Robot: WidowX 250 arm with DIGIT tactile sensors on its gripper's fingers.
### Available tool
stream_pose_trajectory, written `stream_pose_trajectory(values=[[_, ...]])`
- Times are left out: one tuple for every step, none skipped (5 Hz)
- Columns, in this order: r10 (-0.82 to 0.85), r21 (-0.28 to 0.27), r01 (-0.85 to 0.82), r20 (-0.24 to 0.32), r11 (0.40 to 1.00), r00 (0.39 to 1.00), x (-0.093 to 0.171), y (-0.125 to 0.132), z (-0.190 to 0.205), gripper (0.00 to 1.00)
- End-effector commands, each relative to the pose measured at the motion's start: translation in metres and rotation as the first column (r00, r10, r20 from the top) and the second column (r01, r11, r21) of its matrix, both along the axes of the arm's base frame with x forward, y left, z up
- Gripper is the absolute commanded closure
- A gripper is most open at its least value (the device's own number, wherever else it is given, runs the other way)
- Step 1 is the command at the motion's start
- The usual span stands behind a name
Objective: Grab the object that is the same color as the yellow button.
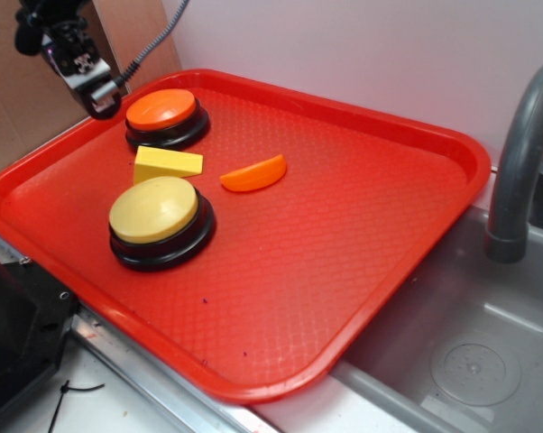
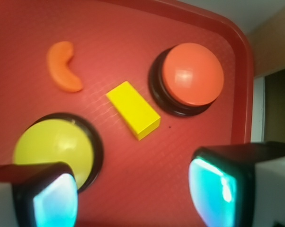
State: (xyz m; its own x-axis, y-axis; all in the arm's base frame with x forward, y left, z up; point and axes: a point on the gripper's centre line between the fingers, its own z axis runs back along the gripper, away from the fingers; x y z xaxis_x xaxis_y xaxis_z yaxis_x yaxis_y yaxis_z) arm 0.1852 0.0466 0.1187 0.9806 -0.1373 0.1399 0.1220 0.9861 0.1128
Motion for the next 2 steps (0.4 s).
stream_pose_trajectory(values=[[0.105,0.025,-0.104,-0.022,0.994,0.994,0.014,0.012,-0.029,0.00],[0.134,-0.007,-0.134,-0.036,0.991,0.990,0.018,0.018,-0.046,0.00]])
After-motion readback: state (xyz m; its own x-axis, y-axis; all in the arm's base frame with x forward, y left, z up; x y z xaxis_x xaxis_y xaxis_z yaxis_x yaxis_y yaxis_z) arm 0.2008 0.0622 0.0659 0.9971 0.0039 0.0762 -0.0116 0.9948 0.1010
